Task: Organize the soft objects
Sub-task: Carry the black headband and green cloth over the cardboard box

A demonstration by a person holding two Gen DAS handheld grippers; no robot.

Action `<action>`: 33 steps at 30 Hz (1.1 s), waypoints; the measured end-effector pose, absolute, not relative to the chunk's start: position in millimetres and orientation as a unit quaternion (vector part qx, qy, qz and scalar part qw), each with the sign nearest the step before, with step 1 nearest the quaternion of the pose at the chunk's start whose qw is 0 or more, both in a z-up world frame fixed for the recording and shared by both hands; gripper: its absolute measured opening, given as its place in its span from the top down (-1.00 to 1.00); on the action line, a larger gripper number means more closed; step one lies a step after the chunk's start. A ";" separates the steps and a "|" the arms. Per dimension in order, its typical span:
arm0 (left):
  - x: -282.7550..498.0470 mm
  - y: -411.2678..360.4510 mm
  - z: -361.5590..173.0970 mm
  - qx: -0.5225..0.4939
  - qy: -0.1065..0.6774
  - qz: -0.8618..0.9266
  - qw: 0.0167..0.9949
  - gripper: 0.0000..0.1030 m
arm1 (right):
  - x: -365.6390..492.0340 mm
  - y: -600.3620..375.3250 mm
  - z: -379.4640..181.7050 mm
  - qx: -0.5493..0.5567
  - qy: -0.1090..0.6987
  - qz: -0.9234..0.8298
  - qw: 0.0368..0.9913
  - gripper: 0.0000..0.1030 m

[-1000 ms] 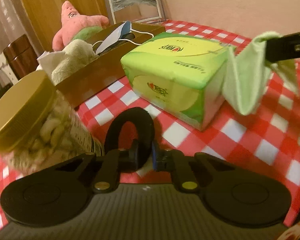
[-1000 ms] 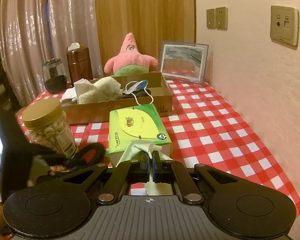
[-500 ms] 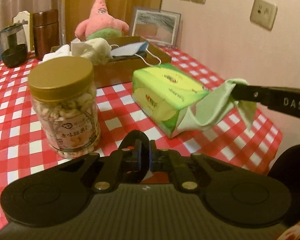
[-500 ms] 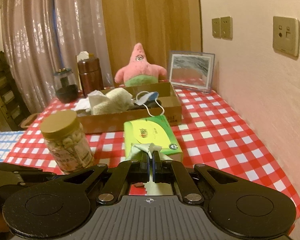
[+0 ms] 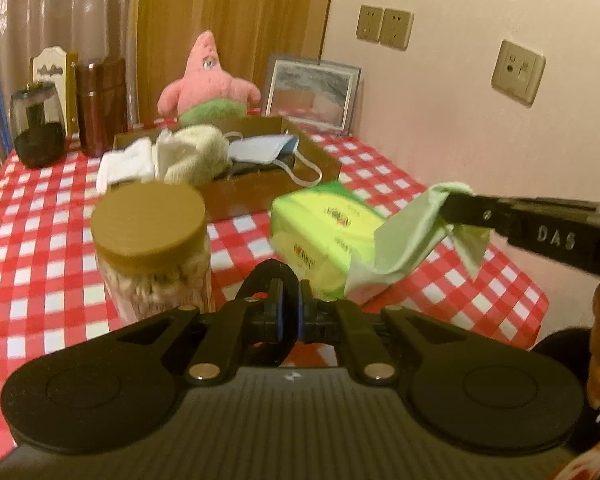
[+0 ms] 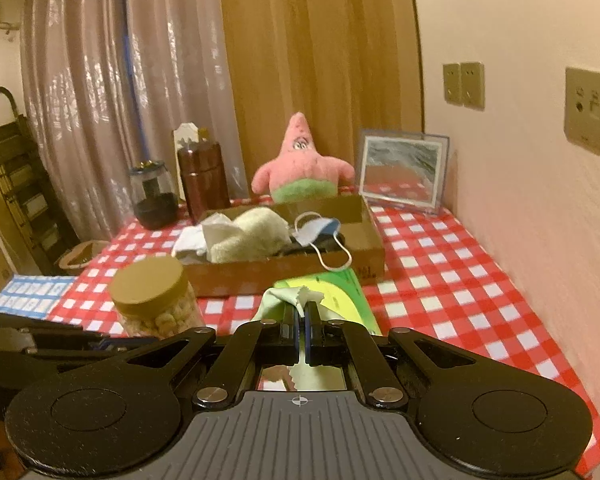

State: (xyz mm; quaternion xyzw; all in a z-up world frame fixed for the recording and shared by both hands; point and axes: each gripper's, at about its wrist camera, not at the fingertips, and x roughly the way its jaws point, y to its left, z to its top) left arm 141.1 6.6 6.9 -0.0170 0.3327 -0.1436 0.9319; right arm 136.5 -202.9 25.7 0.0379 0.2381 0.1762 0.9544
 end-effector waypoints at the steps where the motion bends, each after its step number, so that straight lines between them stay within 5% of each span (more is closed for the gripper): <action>1: 142.8 6.1 12.0 -0.016 0.330 -0.145 0.933 0.89 | 137.2 -202.8 28.5 0.038 0.235 0.178 0.955 0.95; 21: 231.0 14.1 108.3 -0.013 0.279 -0.167 0.945 0.89 | 240.8 -197.0 99.0 0.006 0.189 0.223 0.956 0.95; 33: 317.1 26.0 102.5 -0.002 0.305 -0.162 0.939 0.89 | 323.6 -186.8 99.1 -0.004 0.206 0.232 0.951 0.95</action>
